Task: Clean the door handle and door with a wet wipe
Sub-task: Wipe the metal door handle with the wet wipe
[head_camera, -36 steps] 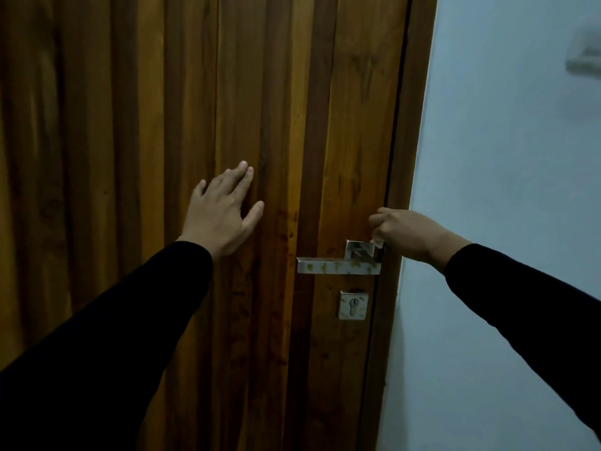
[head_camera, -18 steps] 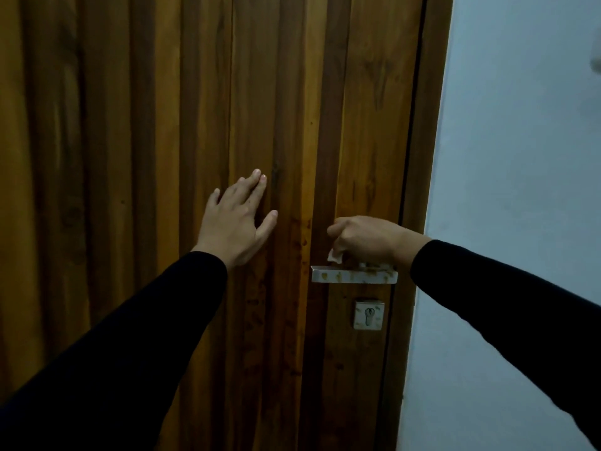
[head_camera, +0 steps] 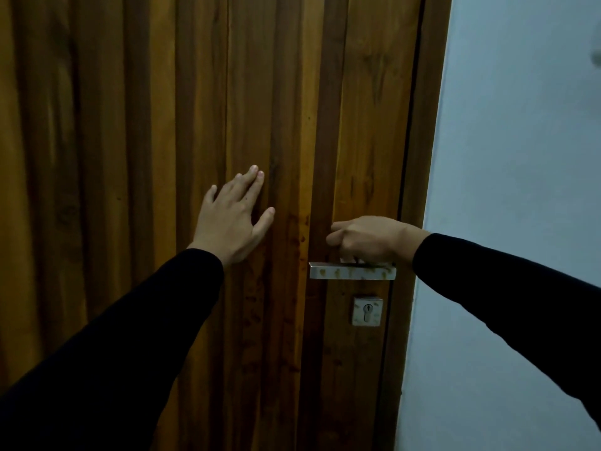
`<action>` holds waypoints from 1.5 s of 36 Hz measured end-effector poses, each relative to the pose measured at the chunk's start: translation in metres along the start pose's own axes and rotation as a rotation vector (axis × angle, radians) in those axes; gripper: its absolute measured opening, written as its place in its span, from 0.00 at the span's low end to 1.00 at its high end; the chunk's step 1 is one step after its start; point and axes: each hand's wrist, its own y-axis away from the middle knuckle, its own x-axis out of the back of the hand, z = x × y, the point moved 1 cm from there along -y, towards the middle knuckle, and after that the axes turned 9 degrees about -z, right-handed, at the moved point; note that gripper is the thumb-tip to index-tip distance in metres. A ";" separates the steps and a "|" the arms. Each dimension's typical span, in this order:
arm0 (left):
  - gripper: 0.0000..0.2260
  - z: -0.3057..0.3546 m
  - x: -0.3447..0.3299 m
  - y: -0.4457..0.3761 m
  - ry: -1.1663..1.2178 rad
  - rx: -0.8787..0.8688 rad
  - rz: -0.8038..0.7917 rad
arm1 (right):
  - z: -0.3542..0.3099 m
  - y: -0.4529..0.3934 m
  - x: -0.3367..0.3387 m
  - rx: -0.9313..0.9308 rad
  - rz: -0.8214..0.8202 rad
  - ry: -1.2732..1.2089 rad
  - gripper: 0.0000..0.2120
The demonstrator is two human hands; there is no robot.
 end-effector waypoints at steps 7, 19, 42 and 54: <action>0.29 -0.001 0.000 -0.001 0.004 -0.003 -0.013 | 0.009 0.011 -0.010 -0.091 0.086 -0.097 0.10; 0.29 -0.001 -0.004 -0.001 -0.006 -0.007 -0.006 | 0.015 0.023 -0.008 -0.165 0.229 -0.516 0.09; 0.30 0.000 -0.005 -0.001 -0.029 0.007 -0.004 | 0.010 0.010 -0.030 -0.106 0.253 -0.373 0.04; 0.30 0.000 -0.003 0.000 -0.024 -0.011 0.004 | 0.007 0.022 -0.041 -0.183 0.395 -0.503 0.06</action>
